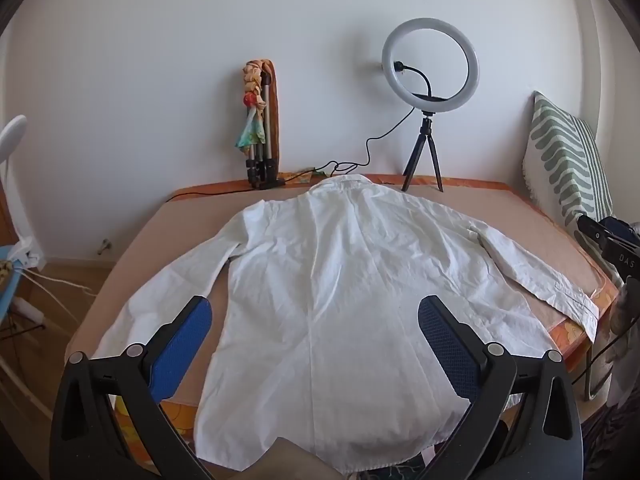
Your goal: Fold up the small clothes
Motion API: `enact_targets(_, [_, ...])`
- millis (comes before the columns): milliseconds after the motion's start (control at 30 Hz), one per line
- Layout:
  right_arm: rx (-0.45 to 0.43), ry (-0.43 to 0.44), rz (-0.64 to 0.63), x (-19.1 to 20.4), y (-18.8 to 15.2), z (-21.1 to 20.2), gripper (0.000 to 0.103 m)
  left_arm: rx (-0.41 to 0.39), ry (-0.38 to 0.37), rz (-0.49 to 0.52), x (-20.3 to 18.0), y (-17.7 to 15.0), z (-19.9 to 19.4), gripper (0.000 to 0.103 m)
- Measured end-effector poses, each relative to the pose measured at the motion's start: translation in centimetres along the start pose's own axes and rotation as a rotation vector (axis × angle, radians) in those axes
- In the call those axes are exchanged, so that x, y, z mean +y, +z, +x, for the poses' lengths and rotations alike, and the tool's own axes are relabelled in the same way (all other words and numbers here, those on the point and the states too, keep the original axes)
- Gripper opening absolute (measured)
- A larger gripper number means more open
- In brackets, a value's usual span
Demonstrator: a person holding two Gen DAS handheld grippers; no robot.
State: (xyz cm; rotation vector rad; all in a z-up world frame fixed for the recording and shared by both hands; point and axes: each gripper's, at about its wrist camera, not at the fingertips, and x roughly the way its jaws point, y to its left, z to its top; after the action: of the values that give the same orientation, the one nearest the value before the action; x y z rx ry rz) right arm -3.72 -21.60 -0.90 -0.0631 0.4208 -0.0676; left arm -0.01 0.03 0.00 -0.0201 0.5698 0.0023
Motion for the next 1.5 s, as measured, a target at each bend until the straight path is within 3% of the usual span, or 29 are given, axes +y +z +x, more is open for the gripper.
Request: enact_targets(1500, [-0.014,-0.002,-0.012,0.19,0.15,-0.28,0.103,-0.027,0.037,-0.032,0.83,0.23,-0.13,0.102])
